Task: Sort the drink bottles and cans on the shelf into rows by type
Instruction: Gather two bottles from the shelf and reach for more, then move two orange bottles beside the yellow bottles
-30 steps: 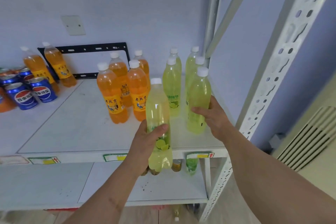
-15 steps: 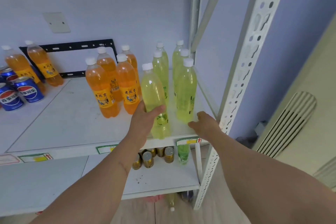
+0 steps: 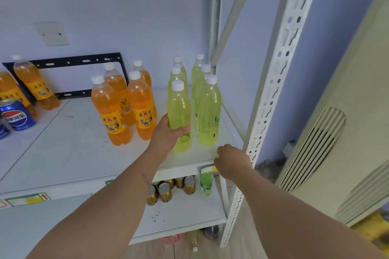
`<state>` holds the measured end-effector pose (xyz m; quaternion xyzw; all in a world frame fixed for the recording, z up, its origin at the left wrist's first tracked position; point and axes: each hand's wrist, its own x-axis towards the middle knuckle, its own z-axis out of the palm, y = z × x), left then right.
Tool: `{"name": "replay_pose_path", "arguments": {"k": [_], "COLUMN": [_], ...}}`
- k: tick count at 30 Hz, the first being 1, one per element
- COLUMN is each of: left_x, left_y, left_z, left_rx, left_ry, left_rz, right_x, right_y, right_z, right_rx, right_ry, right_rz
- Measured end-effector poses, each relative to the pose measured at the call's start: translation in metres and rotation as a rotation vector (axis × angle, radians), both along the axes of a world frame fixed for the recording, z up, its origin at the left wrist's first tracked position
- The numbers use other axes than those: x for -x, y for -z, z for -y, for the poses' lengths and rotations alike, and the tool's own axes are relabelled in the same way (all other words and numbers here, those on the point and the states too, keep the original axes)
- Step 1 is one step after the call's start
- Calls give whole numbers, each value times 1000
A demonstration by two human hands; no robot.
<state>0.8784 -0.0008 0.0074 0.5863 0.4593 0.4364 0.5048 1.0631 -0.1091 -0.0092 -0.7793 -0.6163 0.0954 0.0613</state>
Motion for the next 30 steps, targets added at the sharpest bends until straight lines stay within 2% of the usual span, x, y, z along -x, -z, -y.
{"name": "replay_pose_path", "arguments": {"k": [6, 9, 11, 12, 15, 17, 22, 30], "left_x": [2, 8, 17, 25, 59, 86, 156, 273], "left_y": [5, 7, 11, 12, 10, 6, -10, -29], "left_z": [-12, -3, 13, 23, 57, 77, 129, 170], "left_rx": [11, 18, -23, -99, -501, -656, -709, -644], "left_ry": [29, 15, -14, -30, -32, -33, -102, -332], "left_rz": [-35, -185, -433, -621, -1208, -1400, -1566, -1558], "right_x": [3, 8, 14, 19, 44, 67, 139, 261], "right_y": [5, 3, 4, 3, -2, -8, -19, -39], "right_z": [-4, -1, 4, 6, 13, 15, 21, 22], "right_rx": [12, 36, 22, 10, -27, -59, -110, -233], "right_ry": [40, 21, -12, -44, -170, -264, -478, -700], "right_rz": [5, 26, 48, 73, 165, 210, 260, 243]}}
